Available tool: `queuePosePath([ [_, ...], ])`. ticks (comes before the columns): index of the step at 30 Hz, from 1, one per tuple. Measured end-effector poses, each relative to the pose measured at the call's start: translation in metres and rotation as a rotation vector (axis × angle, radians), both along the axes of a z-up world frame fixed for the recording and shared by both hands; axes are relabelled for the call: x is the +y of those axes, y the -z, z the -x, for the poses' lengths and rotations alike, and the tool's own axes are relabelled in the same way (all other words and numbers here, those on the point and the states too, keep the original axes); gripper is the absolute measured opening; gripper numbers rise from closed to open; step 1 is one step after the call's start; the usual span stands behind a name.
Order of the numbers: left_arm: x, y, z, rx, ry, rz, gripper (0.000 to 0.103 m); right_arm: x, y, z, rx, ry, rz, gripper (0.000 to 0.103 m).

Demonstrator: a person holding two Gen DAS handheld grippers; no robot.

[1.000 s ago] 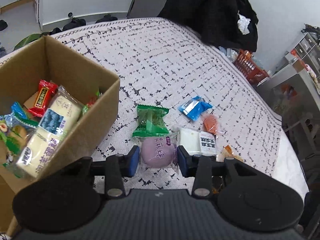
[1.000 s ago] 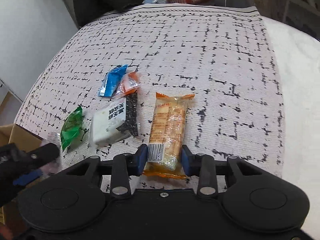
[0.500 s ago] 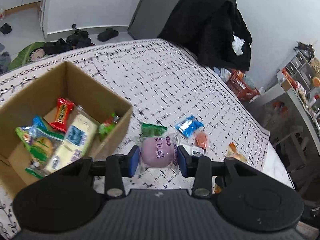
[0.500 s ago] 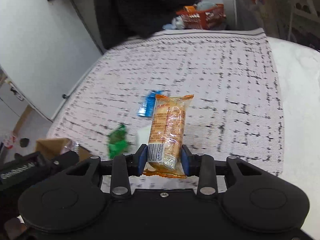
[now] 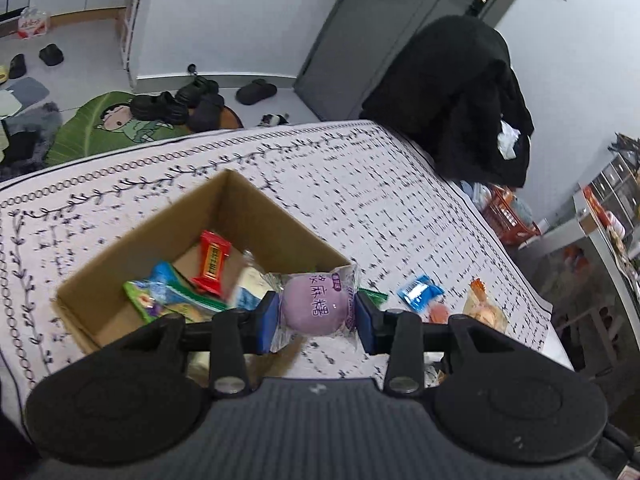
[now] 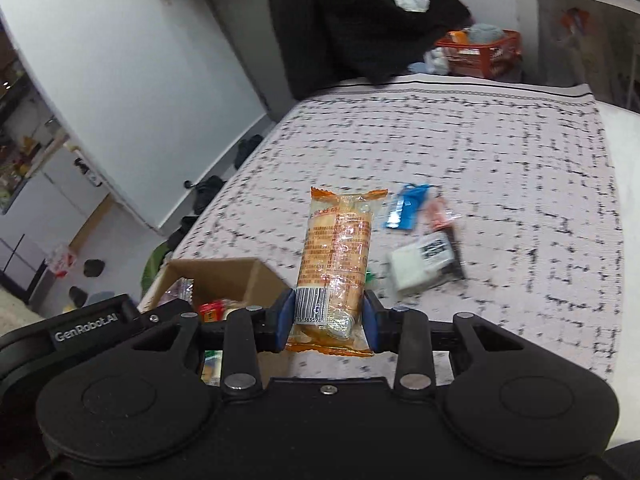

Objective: Organize snacks
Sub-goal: 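Carry the purple pack and cracker pack into the box and open both grippers, then withdraw both grippers from the box toward the remaining snacks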

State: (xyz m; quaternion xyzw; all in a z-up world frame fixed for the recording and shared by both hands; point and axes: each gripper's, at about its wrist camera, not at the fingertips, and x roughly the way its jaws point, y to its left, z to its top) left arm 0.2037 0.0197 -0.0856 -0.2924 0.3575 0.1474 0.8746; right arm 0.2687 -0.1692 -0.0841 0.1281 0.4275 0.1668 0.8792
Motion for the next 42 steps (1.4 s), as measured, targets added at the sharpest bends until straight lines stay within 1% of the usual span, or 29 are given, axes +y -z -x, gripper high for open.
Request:
queuePosePath([
  [10,0.048,-0.007,0.023,0.003,-0.048,0.021,0.04,0.045,-0.013,0.021,-0.01,-0.048,-0.005,0.035],
  [19,0.077,-0.002,0.035,0.025,-0.064,0.047,0.041,0.076,-0.012,0.032,0.007,-0.076,-0.014,0.035],
  [21,0.084,-0.001,0.037,0.026,-0.072,0.062,0.043,0.081,-0.011,0.034,0.008,-0.081,-0.012,0.035],
  [28,0.099,-0.004,0.045,0.014,-0.091,0.068,0.046,0.096,-0.008,0.039,0.03,-0.105,-0.02,0.035],
  [32,0.106,-0.005,0.049,0.011,-0.107,0.067,0.053,0.102,-0.005,0.041,0.046,-0.122,-0.034,0.035],
  [33,0.107,-0.004,0.049,0.012,-0.11,0.067,0.054,0.104,-0.004,0.042,0.055,-0.131,-0.04,0.036],
  [35,0.11,-0.005,0.05,0.014,-0.116,0.067,0.056,0.105,-0.002,0.042,0.081,-0.13,-0.045,0.044],
  [36,0.111,-0.005,0.051,0.015,-0.119,0.067,0.058,0.105,-0.001,0.042,0.086,-0.124,-0.039,0.055],
  [37,0.112,-0.005,0.051,0.016,-0.119,0.067,0.06,0.104,-0.001,0.043,0.082,-0.12,-0.032,0.059],
  [42,0.112,-0.007,0.051,0.018,-0.109,0.06,0.075,0.093,0.0,0.043,0.08,-0.093,-0.027,0.06],
])
